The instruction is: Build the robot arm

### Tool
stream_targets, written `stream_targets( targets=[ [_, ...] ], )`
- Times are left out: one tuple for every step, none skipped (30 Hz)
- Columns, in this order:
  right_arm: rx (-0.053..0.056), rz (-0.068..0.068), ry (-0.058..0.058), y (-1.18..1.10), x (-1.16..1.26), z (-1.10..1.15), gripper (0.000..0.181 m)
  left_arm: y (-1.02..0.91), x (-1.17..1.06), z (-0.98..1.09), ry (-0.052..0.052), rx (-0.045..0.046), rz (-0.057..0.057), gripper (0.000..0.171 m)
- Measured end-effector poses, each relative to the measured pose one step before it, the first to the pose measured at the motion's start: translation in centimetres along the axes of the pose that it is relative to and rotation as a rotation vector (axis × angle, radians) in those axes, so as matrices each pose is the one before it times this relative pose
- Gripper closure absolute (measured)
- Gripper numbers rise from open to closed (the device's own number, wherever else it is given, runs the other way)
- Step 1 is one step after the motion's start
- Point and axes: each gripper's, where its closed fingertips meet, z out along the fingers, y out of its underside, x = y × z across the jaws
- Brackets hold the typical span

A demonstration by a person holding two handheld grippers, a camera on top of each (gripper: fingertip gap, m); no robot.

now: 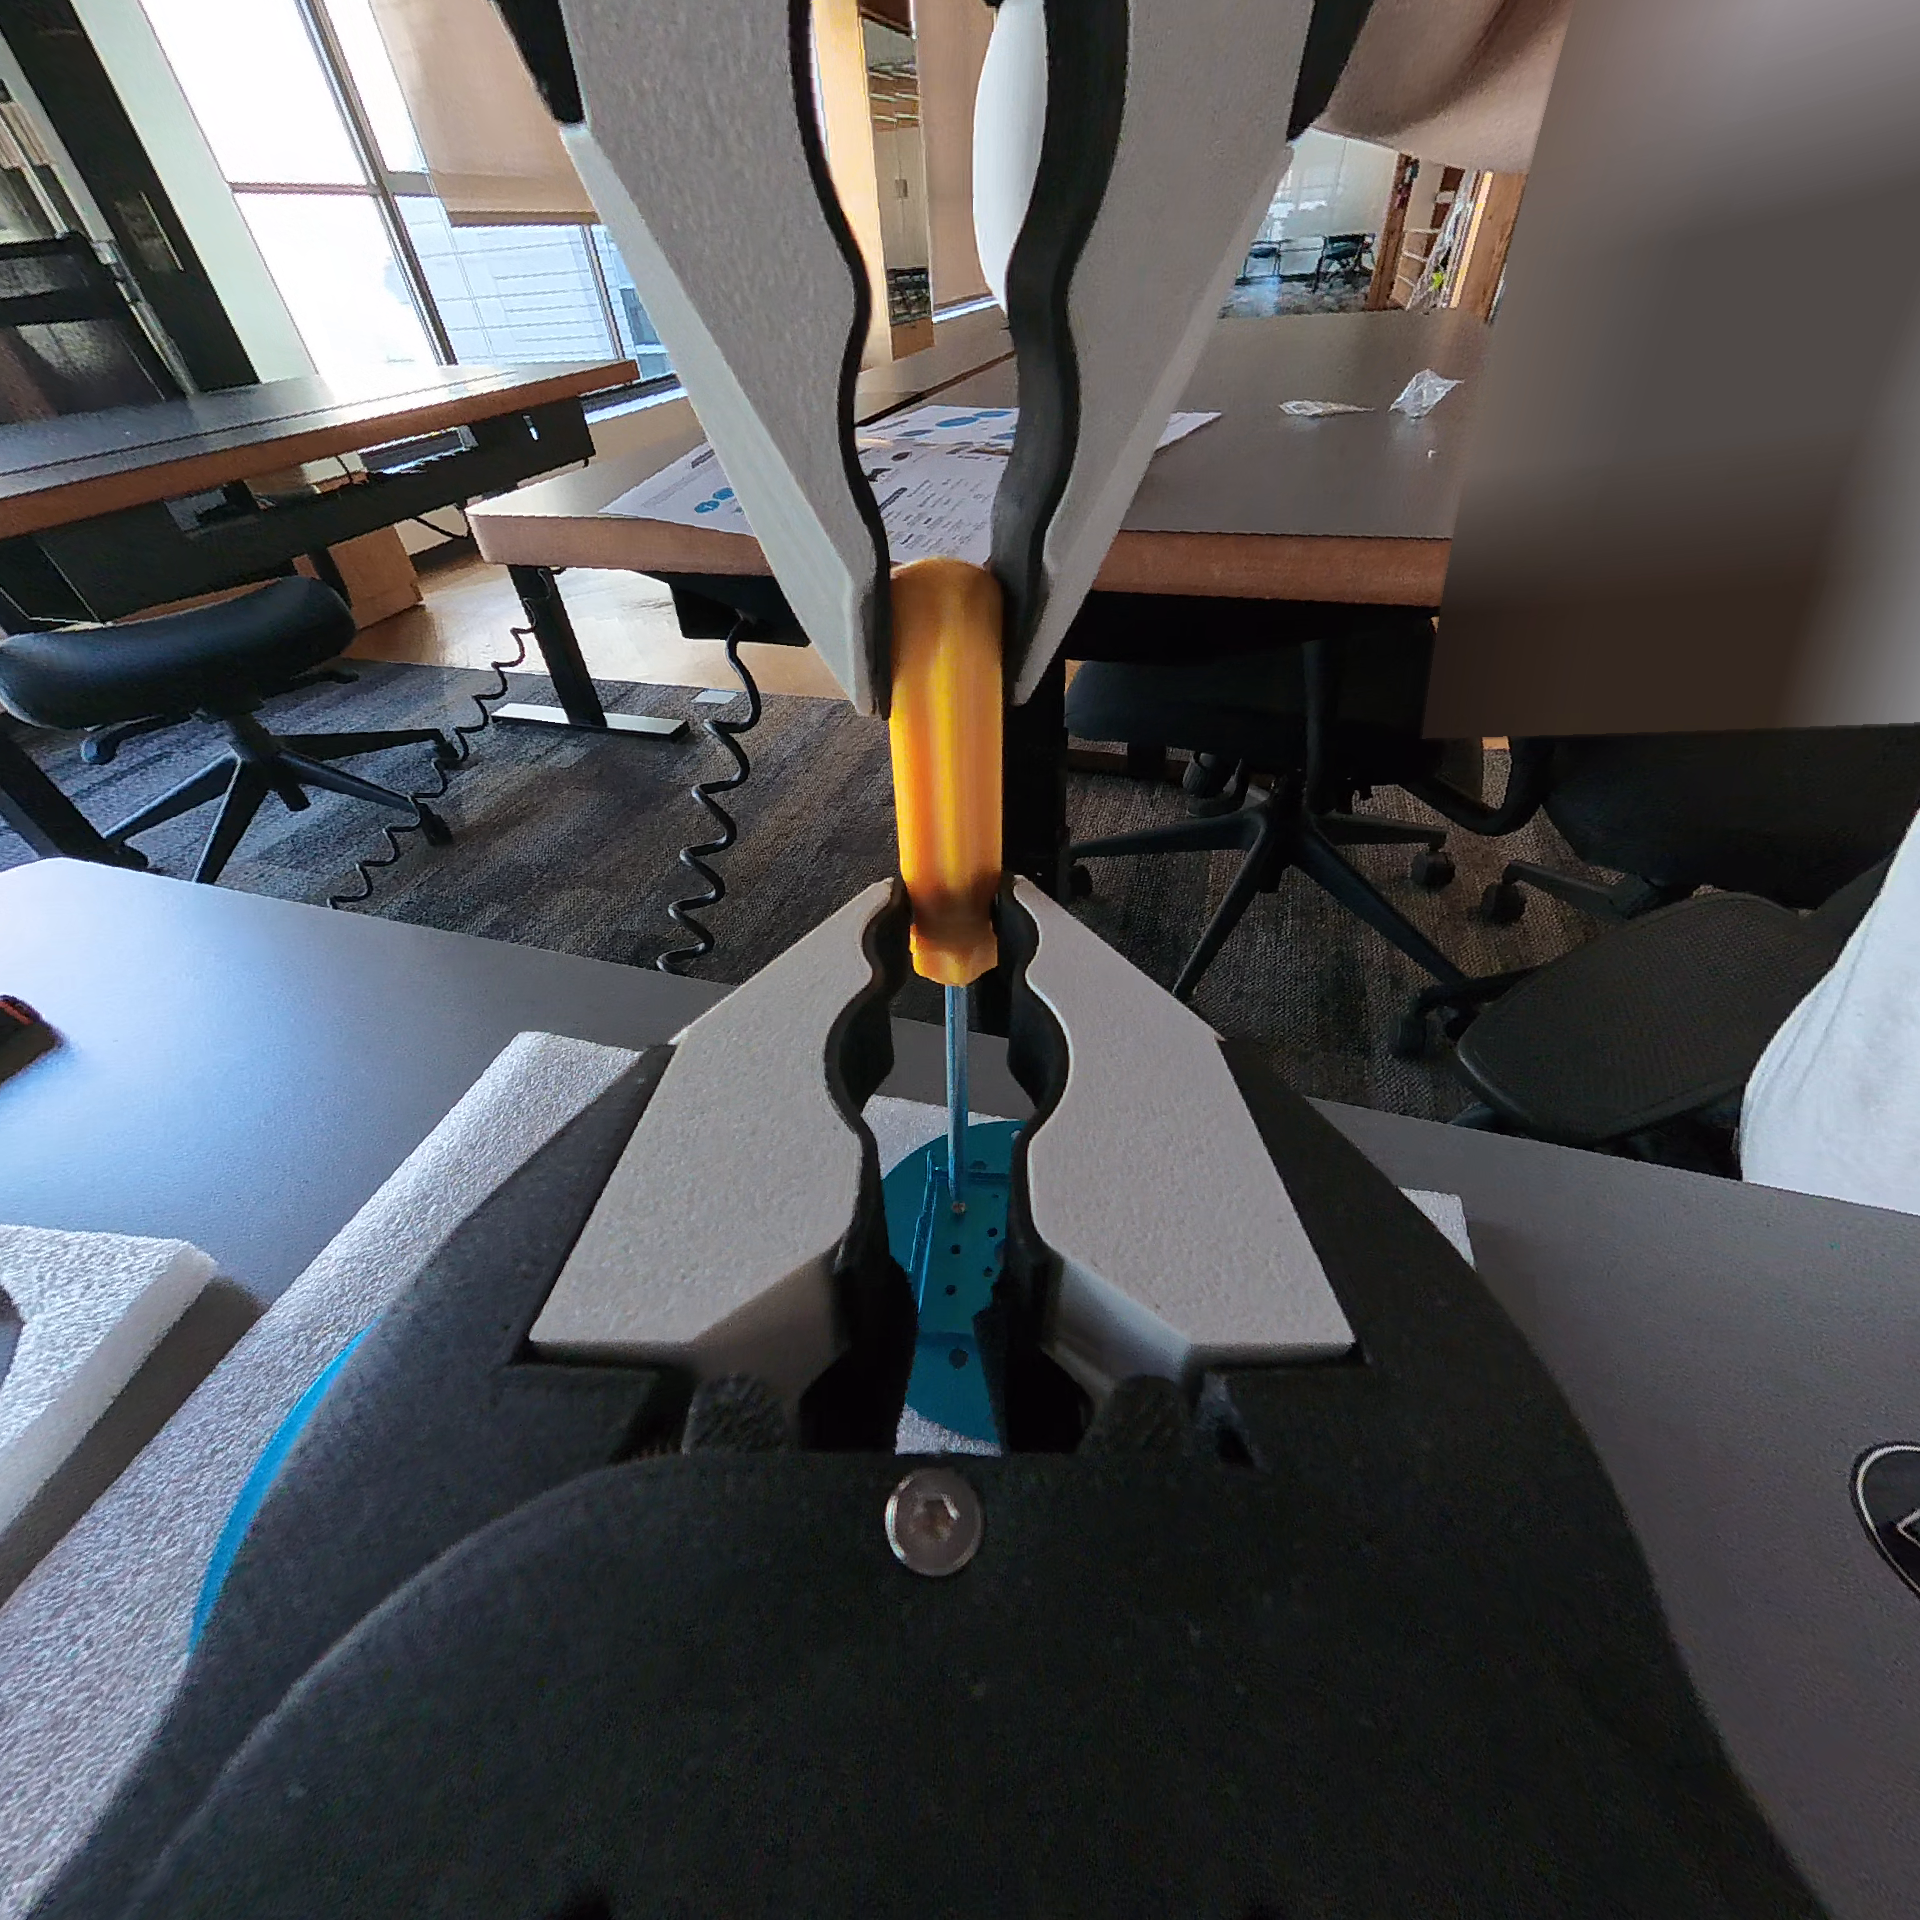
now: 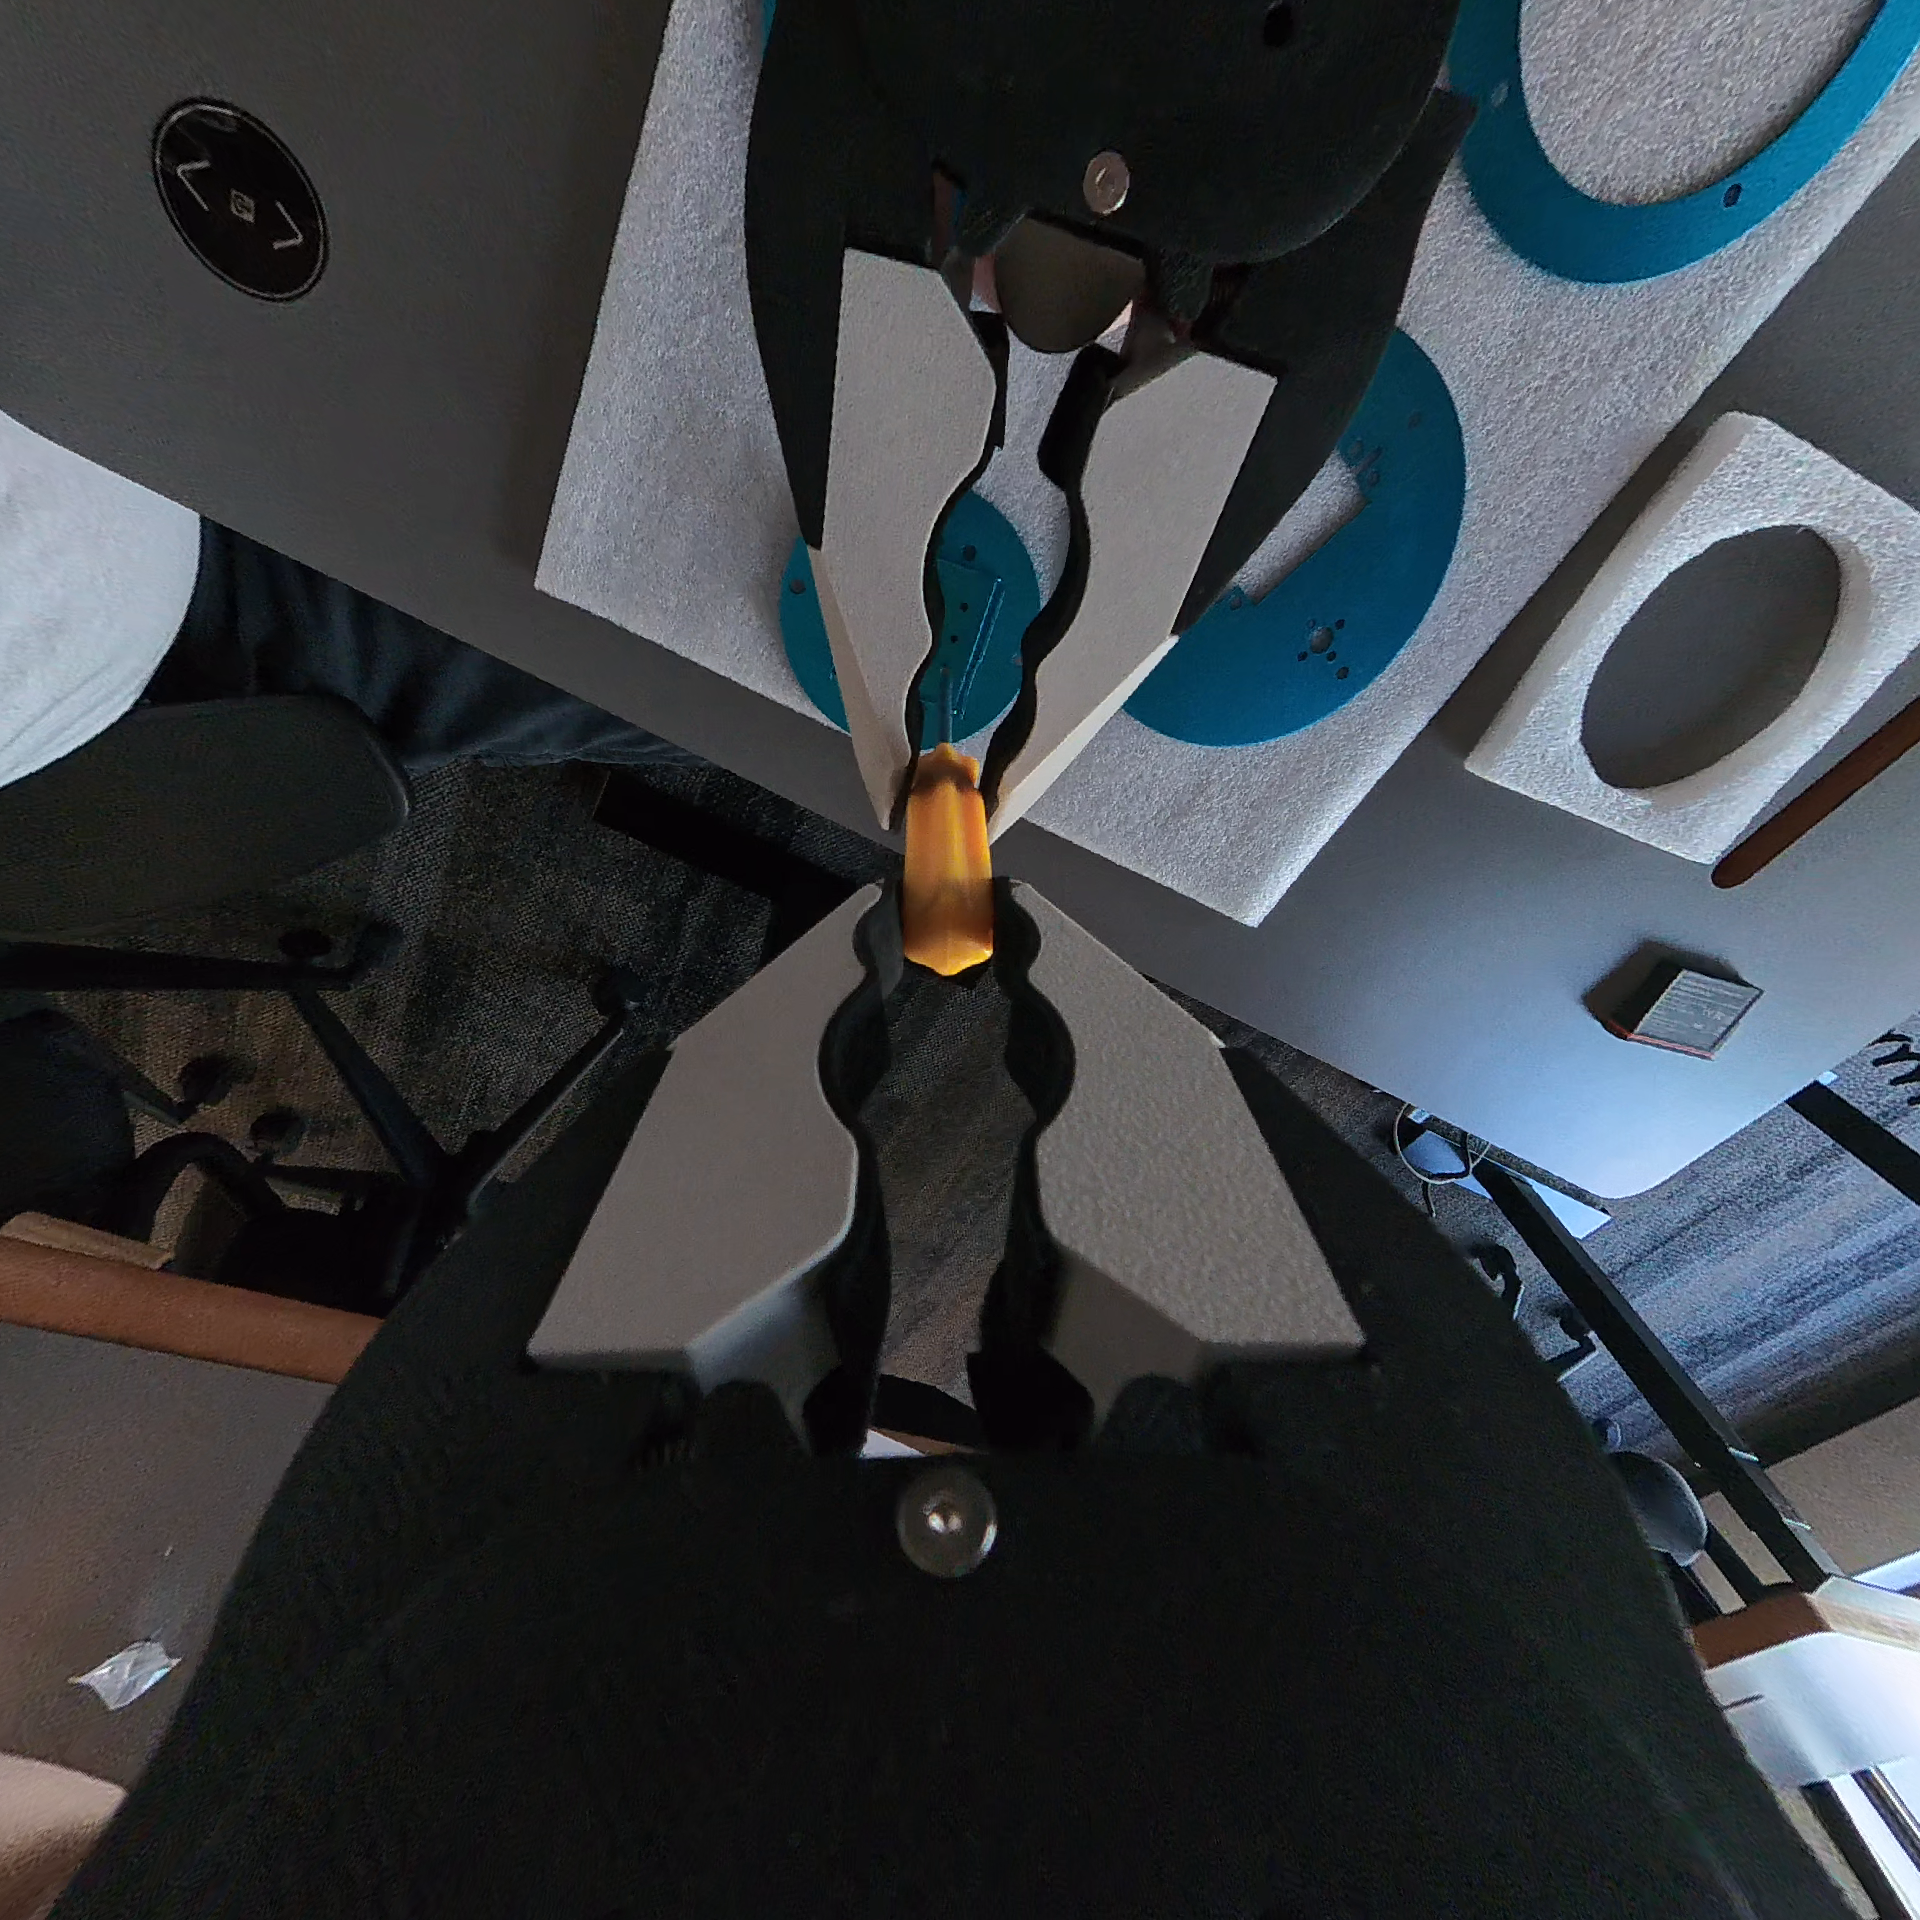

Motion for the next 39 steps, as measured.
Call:
stream_targets(
  targets=[
    [0.0009, -0.0001, 0.0016, -0.015, 0.068, -0.011, 0.165, -0.002, -0.071, -0.050, -0.0037, -0.00001, 0.0014, 0.157],
    [0.0013, 0.0003, -0.0003, -0.021, 0.040, -0.008, 0.165, -0.007, -0.028, -0.038, -0.0016, -0.00059, 0.0013, 0.157],
    [0.0020, 0.0015, -0.0037, -0.049, -0.009, -0.003, 0.165, -0.003, 0.002, -0.037, 0.0016, -0.00002, -0.0010, 0.157],
    [-0.0002, 0.0005, 0.0004, -0.014, 0.041, 0.011, 0.165, 0.012, -0.032, -0.010, 0.0001, 0.00100, -0.0028, 0.157],
    [-0.0016, -0.0017, 0.0023, -0.005, 0.053, 0.039, 0.165, 0.040, -0.040, -0.005, -0.0010, 0.00027, -0.0020, 0.157],
    [-0.0017, -0.0007, -0.0007, 0.008, 0.006, 0.059, 0.165, 0.045, -0.014, 0.011, 0.0007, -0.00115, -0.0005, 0.157],
    [-0.0013, 0.0005, -0.0006, -0.019, 0.000, 0.031, 0.165, 0.035, -0.003, 0.004, -0.0003, -0.00121, 0.0003, 0.157],
    [-0.0011, -0.0013, 0.0017, 0.002, 0.025, 0.022, 0.165, 0.006, -0.023, 0.004, -0.0018, -0.00055, 0.0014, 0.157],
    [0.0003, -0.0001, -0.0005, -0.017, -0.011, -0.008, 0.165, -0.003, 0.010, 0.008, 0.0003, 0.00008, 0.0009, 0.157],
    [0.0004, 0.0007, -0.0019, -0.006, -0.031, -0.007, 0.165, -0.007, 0.034, 0.005, 0.0024, 0.00051, -0.0015, 0.157],
    [-0.0009, 0.0004, -0.0003, 0.020, 0.010, 0.015, 0.165, 0.008, 0.004, 0.015, 0.0008, 0.00009, -0.0014, 0.157],
    [-0.0008, 0.0005, -0.0004, 0.031, 0.014, 0.017, 0.165, 0.020, -0.002, 0.014, -0.0002, -0.00096, 0.0005, 0.157],
    [0.0000, 0.0020, -0.0033, 0.006, -0.022, 0.033, 0.165, 0.011, 0.028, 0.021, 0.0016, -0.00111, 0.0000, 0.157],
    [0.0002, 0.0011, -0.0014, 0.001, -0.018, 0.012, 0.165, 0.013, 0.017, 0.020, 0.0013, -0.00043, -0.0008, 0.157],
    [-0.0001, -0.0010, 0.0006, 0.014, 0.020, 0.010, 0.165, 0.010, -0.001, 0.012, 0.0003, -0.00011, -0.0003, 0.157],
    [0.0007, 0.0002, -0.0013, -0.006, -0.010, 0.015, 0.165, 0.003, 0.015, 0.000, 0.0014, -0.00019, -0.0009, 0.157],
    [0.0002, 0.0009, -0.0004, -0.004, 0.009, 0.012, 0.165, 0.015, 0.001, 0.001, 0.0004, -0.00031, -0.0007, 0.157],
    [-0.0007, -0.0004, 0.0013, 0.004, 0.032, 0.026, 0.165, 0.017, -0.021, 0.007, -0.0013, -0.00065, 0.0007, 0.157],
    [-0.0001, -0.0009, 0.0001, 0.001, 0.007, 0.019, 0.165, 0.019, -0.017, 0.008, -0.0006, -0.00075, 0.0002, 0.157],
    [-0.0006, -0.0003, -0.0005, -0.001, -0.003, 0.016, 0.165, 0.001, 0.022, 0.009, 0.0010, -0.00016, -0.0008, 0.157],
    [-0.0008, -0.0007, -0.0006, -0.011, -0.006, 0.004, 0.165, 0.007, 0.003, 0.005, 0.0006, 0.00021, -0.0006, 0.157],
    [-0.0009, -0.0004, 0.0003, 0.004, 0.010, 0.003, 0.165, -0.004, -0.006, 0.004, 0.0000, 0.00029, -0.0004, 0.157],
    [0.0004, 0.0002, -0.0012, -0.016, 0.007, 0.014, 0.165, 0.012, 0.019, 0.002, 0.0014, -0.00014, -0.0013, 0.157],
    [-0.0004, 0.0019, -0.0028, -0.008, -0.005, 0.020, 0.165, 0.010, 0.017, 0.008, 0.0017, -0.00076, -0.0015, 0.157],
    [-0.0004, 0.0012, -0.0009, -0.011, 0.017, 0.009, 0.165, 0.000, -0.007, -0.005, 0.0005, 0.00013, -0.0011, 0.157],
    [-0.0001, -0.0007, -0.0003, -0.013, 0.018, 0.000, 0.165, 0.003, 0.003, -0.002, 0.0003, 0.00065, -0.0014, 0.157],
    [-0.0012, 0.0000, -0.0002, -0.012, 0.007, 0.012, 0.165, 0.006, -0.003, -0.002, 0.0006, 0.00044, -0.0013, 0.157],
    [-0.0005, 0.0011, -0.0006, -0.023, 0.017, 0.008, 0.165, 0.005, 0.000, -0.011, 0.0008, 0.00058, -0.0017, 0.157],
    [-0.0008, 0.0006, 0.0006, -0.026, 0.020, -0.005, 0.165, -0.002, -0.010, -0.020, 0.0007, 0.00053, -0.0021, 0.157],
    [-0.0015, 0.0005, 0.0017, -0.007, 0.031, 0.009, 0.165, 0.006, -0.011, -0.004, -0.0001, 0.00043, -0.0003, 0.157],
    [-0.0048, 0.0004, 0.0018, 0.018, 0.008, 0.004, 0.165, -0.001, 0.002, 0.003, -0.0007, 0.00077, 0.0012, 0.157],
    [-0.0048, -0.0015, 0.0034, -0.011, 0.000, 0.001, 0.165, -0.006, -0.003, 0.010, -0.0006, 0.00031, 0.0010, 0.157],
    [-0.0037, -0.0004, 0.0037, -0.013, 0.002, 0.018, 0.165, 0.019, 0.000, -0.005, -0.0006, -0.00068, 0.0002, 0.157],
    [-0.0071, 0.0031, 0.0016, 0.014, 0.008, 0.028, 0.165, 0.013, -0.007, 0.003, 0.0002, -0.00023, -0.0014, 0.157],
    [-0.0065, 0.0058, 0.0006, 0.003, 0.020, 0.004, 0.165, -0.002, 0.003, 0.004, 0.0012, 0.00099, -0.0023, 0.157],
    [-0.0041, 0.0045, -0.0010, -0.012, 0.000, 0.011, 0.165, 0.005, 0.013, -0.009, 0.0019, 0.00060, -0.0027, 0.157],
    [-0.0022, 0.0039, -0.0024, -0.015, -0.013, 0.005, 0.165, 0.005, 0.018, -0.008, 0.0016, -0.00024, -0.0024, 0.157],
    [0.0027, 0.0046, -0.0003, -0.054, 0.058, -0.006, 0.165, 0.003, -0.023, -0.024, -0.0008, -0.00071, -0.0002, 0.157],
    [0.0057, 0.0035, -0.0017, -0.067, 0.037, -0.004, 0.165, 0.005, -0.010, -0.039, -0.0012, -0.00073, 0.0011, 0.157]
  ],
)
